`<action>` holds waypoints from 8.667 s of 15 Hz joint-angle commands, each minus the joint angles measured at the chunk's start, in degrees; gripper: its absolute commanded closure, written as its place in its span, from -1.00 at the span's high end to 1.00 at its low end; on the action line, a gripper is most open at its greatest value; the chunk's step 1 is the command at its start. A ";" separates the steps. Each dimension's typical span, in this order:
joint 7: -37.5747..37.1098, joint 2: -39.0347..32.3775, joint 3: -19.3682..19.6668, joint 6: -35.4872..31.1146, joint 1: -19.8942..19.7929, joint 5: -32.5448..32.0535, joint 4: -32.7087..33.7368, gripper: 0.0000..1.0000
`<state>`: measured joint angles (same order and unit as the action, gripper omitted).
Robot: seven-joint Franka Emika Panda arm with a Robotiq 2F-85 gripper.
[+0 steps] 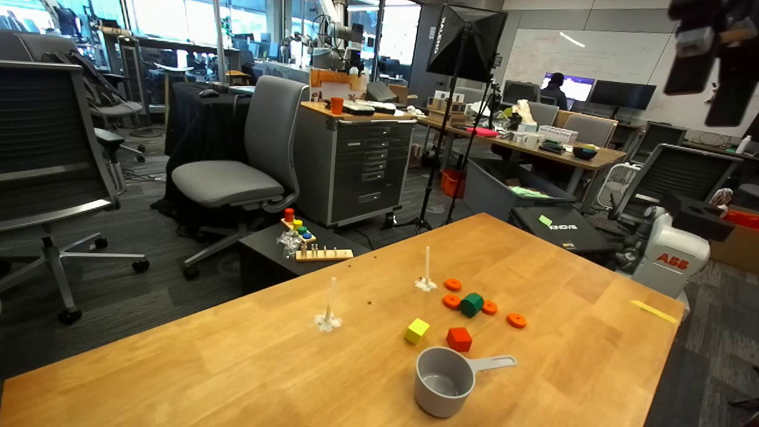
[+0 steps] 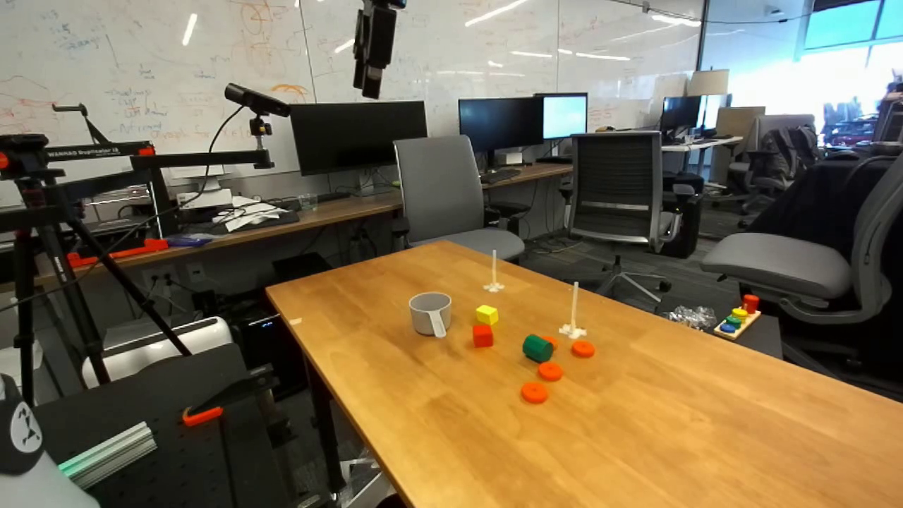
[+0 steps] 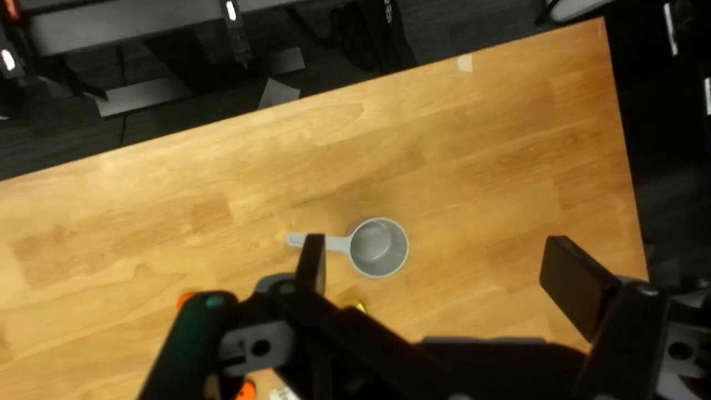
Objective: Place the green block, yellow block and then the orange block in the grey measuring cup
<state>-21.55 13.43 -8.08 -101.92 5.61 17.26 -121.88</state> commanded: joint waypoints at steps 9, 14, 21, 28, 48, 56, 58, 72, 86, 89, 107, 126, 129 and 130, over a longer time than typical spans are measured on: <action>-6.39 -31.55 2.78 -0.39 -0.02 -19.25 28.59 1.00; -5.60 -33.54 4.46 -2.44 0.41 -17.58 26.39 1.00; 0.30 -36.21 4.20 2.85 0.28 -19.05 29.11 1.00; 5.43 -46.98 6.75 16.66 1.76 -28.53 38.75 1.00; 5.32 -67.11 8.16 12.30 1.20 -25.28 62.41 1.00; 5.04 -71.99 8.11 12.23 2.42 -24.72 64.97 1.00; 4.91 -73.29 8.14 12.32 2.69 -24.59 64.99 1.00; 4.65 -79.52 10.11 13.88 1.85 -24.28 67.28 1.00; 7.20 -77.80 7.91 0.31 0.75 -23.93 60.61 1.00; 9.46 -78.13 6.77 -4.34 0.42 -23.71 59.23 1.00; 8.60 -64.71 7.98 -7.79 0.21 -21.28 39.40 1.00; 6.67 -72.80 11.60 -9.44 2.95 -25.09 43.71 1.00; 5.99 -74.27 12.54 -8.01 4.02 -26.65 46.56 1.00; 5.78 -74.74 12.80 -7.68 4.30 -27.10 47.45 1.00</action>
<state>-14.28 -58.67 2.90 -112.00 8.13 -8.04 -79.36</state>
